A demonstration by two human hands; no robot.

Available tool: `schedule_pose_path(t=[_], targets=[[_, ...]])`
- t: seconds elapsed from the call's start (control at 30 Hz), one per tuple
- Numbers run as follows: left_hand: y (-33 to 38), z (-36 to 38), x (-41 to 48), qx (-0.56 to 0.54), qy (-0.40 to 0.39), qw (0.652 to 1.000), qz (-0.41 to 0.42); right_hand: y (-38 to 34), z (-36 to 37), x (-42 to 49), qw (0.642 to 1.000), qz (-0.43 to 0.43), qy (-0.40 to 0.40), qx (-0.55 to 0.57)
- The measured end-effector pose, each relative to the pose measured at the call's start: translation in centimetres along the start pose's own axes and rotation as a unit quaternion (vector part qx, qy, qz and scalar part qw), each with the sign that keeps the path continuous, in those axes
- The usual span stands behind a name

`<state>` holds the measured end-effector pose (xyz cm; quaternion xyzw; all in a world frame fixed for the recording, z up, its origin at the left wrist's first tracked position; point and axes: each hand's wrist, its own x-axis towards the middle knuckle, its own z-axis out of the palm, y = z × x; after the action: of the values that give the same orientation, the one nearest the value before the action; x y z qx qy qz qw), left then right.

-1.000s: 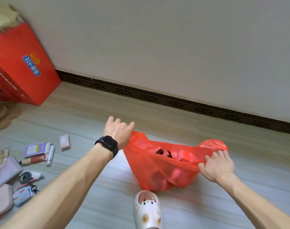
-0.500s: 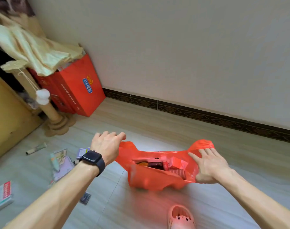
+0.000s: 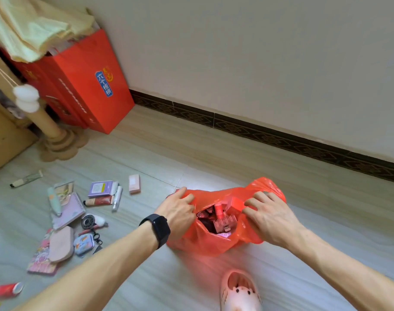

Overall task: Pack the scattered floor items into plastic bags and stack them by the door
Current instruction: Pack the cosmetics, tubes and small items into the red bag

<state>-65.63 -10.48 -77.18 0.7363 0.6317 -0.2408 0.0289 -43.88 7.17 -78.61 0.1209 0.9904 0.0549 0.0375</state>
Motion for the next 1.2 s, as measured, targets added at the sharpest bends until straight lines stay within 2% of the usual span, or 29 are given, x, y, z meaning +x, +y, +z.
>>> schedule_pose_path(t=[0.1, 0.2, 0.27, 0.33, 0.4, 0.47, 0.57, 0.7, 0.83, 0.93, 1.0, 1.07, 1.13, 1.2], targets=[[-0.3, 0.6, 1.2, -0.071, -0.021, 0.995, -0.072, 1.8, 0.7, 0.6, 0.998, 0.026, -0.049, -0.027], [-0.3, 0.6, 2.5, -0.130, 0.005, 0.978, -0.162, 2.7, 1.0, 1.5, 0.995, 0.060, -0.076, -0.017], [0.2, 0.5, 3.6, -0.158, 0.009, 0.969, -0.190, 2.7, 1.2, 2.1, 0.994, 0.054, -0.088, -0.022], [0.8, 0.2, 4.5, -0.186, 0.019, 0.967, -0.171, 2.6, 1.5, 2.5, 0.995, 0.028, -0.091, -0.038], [1.3, 0.1, 4.9, -0.186, 0.053, 0.977, -0.093, 2.4, 1.8, 2.8, 0.996, 0.000, -0.074, -0.047], [1.8, 0.6, 5.2, -0.204, 0.055, 0.977, -0.032, 2.0, 1.9, 3.0, 0.997, -0.021, -0.055, -0.046], [2.3, 2.5, 5.2, -0.250, 0.007, 0.967, -0.043, 1.9, 2.2, 3.0, 0.997, -0.041, -0.042, -0.057], [0.5, 3.9, 4.3, -0.205, -0.051, 0.965, -0.155, 2.6, 2.5, 2.3, 0.989, 0.001, -0.133, -0.072], [-1.9, 5.4, 2.9, -0.027, -0.145, 0.972, -0.181, 1.7, 2.7, 2.2, 0.984, 0.024, -0.169, -0.053], [-2.9, 7.2, 1.1, -0.005, -0.166, 0.959, -0.230, 1.9, 3.9, 2.1, 0.980, 0.050, -0.186, -0.044], [-3.5, 7.9, -0.4, -0.098, -0.152, 0.949, -0.257, 1.8, 3.8, 2.0, 0.974, 0.059, -0.214, -0.047], [-4.0, 7.5, -1.9, -0.220, -0.169, 0.923, -0.268, 0.9, 2.9, 2.4, 0.957, 0.102, -0.272, -0.021], [-4.5, 6.0, -3.6, -0.362, -0.174, 0.875, -0.271, -0.8, 0.8, 3.3, 0.941, 0.130, -0.308, 0.044], [-5.0, 4.5, -5.5, -0.522, -0.087, 0.801, -0.278, -2.4, -1.3, 4.4, 0.947, 0.118, -0.272, 0.122]])
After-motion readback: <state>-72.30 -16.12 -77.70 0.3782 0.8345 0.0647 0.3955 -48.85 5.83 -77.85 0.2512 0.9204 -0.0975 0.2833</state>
